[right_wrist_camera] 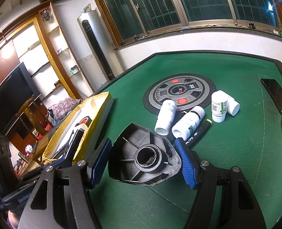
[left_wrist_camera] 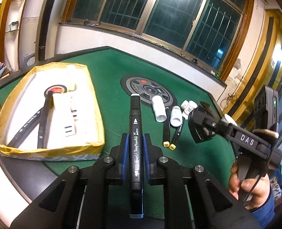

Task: Organize rigid objects
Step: 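Carry the black marker and black plastic part over the tray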

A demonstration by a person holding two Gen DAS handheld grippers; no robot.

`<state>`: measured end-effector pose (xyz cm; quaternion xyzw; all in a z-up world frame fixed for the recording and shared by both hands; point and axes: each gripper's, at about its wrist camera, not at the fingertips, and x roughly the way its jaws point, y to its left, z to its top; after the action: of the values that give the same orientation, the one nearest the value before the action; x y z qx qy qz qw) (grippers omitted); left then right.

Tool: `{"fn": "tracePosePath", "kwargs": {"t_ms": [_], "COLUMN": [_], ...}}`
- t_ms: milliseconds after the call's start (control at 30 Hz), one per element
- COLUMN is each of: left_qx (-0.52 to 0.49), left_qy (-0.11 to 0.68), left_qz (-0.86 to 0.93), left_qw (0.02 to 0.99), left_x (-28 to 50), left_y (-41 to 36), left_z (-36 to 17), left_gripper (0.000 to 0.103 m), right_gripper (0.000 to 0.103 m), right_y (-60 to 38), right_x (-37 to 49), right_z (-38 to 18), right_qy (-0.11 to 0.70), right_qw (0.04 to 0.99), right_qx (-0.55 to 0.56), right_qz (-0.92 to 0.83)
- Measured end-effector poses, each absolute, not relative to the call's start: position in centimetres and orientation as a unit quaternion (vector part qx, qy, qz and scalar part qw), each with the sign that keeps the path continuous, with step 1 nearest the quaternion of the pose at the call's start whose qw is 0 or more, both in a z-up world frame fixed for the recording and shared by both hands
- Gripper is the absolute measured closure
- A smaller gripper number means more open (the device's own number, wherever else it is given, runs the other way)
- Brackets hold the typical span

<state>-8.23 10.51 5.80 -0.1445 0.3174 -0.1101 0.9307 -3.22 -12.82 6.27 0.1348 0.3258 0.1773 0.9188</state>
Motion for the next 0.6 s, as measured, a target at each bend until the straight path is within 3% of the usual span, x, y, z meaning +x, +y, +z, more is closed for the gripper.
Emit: {"fn": "tracePosePath", "kwargs": {"t_ms": [600], "left_qx": [-0.195], "left_qy": [0.282], "left_qz": [-0.071], "left_qw": [0.937], "left_x": [-9.0], "left_y": [17.1], "left_z": [6.5], "left_gripper": [0.091], "right_gripper": [0.04], "right_y": [-4.8], "right_x": [-2.8], "right_z": [8.1], "right_qy": [0.324], "right_qw": [0.911], "right_qx": [0.1], "right_qz": [0.235]}}
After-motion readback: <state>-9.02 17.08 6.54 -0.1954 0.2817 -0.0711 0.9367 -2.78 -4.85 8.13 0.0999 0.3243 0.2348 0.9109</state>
